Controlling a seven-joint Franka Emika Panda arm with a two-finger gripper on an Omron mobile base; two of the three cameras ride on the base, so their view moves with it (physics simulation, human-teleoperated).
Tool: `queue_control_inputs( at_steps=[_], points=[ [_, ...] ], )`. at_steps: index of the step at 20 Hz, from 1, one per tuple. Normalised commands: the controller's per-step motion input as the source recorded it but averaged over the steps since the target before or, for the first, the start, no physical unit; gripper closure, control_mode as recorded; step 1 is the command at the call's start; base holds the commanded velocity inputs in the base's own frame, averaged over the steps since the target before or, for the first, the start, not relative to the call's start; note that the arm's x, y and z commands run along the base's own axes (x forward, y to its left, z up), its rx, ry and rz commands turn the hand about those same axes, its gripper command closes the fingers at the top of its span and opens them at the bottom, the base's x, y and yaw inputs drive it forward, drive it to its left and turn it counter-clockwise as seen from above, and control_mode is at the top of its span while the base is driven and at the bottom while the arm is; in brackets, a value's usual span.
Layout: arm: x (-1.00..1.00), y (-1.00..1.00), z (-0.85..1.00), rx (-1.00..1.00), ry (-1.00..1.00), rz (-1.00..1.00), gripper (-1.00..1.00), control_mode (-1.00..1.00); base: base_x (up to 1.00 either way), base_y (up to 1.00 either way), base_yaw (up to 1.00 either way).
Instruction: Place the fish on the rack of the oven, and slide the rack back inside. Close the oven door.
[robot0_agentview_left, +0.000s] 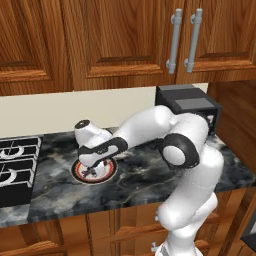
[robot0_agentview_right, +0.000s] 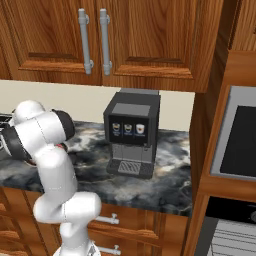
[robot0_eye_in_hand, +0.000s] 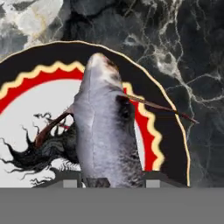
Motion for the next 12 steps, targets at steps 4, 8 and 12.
queue_control_inputs(
  at_steps=[4, 8, 12],
  points=[
    [-1.00, -0.38, 0.73, 0.00, -0.50, -0.05, 1.00, -1.00, 0.00, 0.00, 0.00],
    [-1.00, -0.47, 0.92, 0.00, -0.43, -0.05, 1.00, -1.00, 0.00, 0.00, 0.00],
    [-0.90, -0.66, 1.00, 0.06, -0.30, -0.11, 1.00, -1.00, 0.00, 0.00, 0.00]
  ],
)
